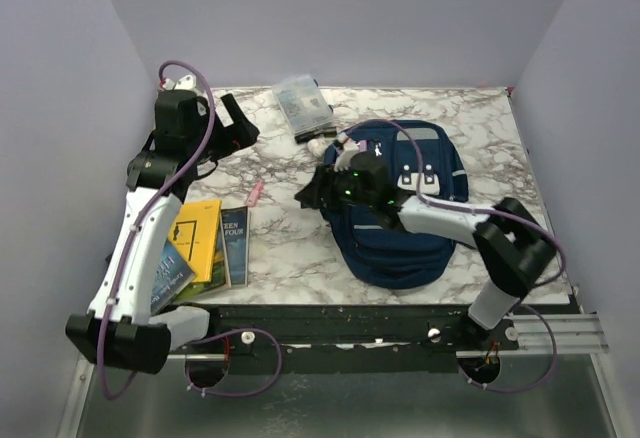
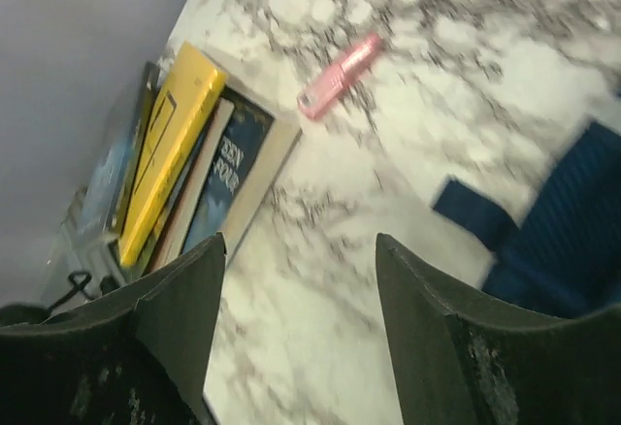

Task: Pack the student bag
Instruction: Pick up the stationery from the center of the board.

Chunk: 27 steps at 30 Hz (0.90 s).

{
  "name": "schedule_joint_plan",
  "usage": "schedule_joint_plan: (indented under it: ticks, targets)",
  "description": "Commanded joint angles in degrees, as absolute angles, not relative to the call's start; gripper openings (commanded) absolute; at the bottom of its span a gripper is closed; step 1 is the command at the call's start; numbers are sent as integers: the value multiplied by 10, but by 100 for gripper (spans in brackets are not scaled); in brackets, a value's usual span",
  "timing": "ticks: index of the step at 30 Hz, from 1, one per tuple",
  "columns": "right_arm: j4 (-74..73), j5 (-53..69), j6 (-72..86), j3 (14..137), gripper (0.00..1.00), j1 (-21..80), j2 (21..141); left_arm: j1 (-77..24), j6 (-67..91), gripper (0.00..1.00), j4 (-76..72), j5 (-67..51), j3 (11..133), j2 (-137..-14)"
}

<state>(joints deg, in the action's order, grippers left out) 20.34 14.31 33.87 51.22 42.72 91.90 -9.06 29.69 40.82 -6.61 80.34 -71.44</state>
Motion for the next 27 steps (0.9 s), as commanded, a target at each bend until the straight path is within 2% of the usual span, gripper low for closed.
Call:
schedule_joint_plan:
  ticks: [1,8,15,18,23,26,27]
  targets:
    - [259,-17,322,644,66,480,1046,-89,256,98,357,-4,737,-632]
    - [127,-221,410,884,66,529,1251,-88,239,98,343,18,709,-545]
    - [-34,-270,424,1103,69,554,1411,-87,240,98,343,6,707,-526]
    - [-119,-294,417,1198,73,564,1471,-87,239,98,343,1,706,-524]
    - [-170,-313,391,1253,72,584,1519,-86,235,97,342,3,706,-524]
    - [-199,-325,380,1249,66,590,1527,-85,235,97,343,5,707,-527]
    - [-204,-324,382,1239,61,591,1524,-85,235,97,344,4,707,-528]
